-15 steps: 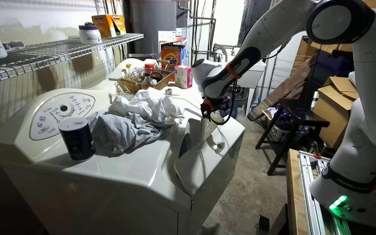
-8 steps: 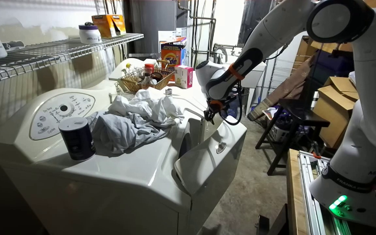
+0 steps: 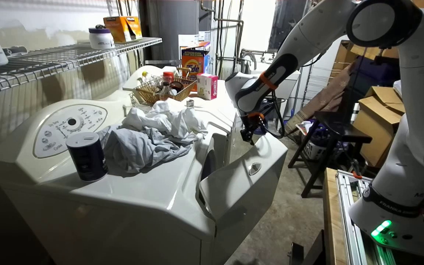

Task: Open the door of the left washing machine

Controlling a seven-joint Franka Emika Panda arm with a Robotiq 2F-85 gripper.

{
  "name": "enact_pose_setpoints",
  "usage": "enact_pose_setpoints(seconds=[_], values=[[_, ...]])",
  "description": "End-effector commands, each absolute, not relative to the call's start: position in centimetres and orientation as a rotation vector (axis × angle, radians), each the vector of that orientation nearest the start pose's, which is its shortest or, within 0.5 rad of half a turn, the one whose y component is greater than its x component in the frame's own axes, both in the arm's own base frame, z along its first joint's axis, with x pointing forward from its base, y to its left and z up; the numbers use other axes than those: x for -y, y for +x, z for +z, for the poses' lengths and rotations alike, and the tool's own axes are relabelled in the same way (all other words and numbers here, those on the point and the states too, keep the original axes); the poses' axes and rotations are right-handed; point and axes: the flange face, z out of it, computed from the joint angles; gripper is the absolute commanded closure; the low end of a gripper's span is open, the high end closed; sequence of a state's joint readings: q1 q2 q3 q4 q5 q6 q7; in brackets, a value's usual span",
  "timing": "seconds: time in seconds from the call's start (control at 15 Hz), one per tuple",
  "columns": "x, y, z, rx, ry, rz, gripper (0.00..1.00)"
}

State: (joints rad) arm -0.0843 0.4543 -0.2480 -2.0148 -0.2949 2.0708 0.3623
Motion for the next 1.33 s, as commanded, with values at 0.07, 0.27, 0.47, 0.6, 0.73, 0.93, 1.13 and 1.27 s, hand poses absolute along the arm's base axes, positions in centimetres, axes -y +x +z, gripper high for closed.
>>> enact_pose_setpoints(seconds=[0.07,0.27,0.47,0.6,0.73,0.93,1.13,1.27], values=[[18.9,51.9,22.6,-0.831,-3.237,0.588,0.0],[18.2,51.9,23.6,-0.758,-3.242,0.504,0.0],[17.0,51.5,25.6,-0.589,-3.315,0.311,0.0],[16.0,51.0,27.7,-0.48,-3.335,0.158,0.0],[14.7,50.2,30.2,-0.379,-3.335,0.017,0.0],[12.5,48.7,34.2,-0.198,-3.301,-0.144,0.0],[9.9,47.0,37.3,0.031,-3.26,-0.227,0.0],[8.6,46.0,39.1,0.179,-3.225,-0.296,0.0]])
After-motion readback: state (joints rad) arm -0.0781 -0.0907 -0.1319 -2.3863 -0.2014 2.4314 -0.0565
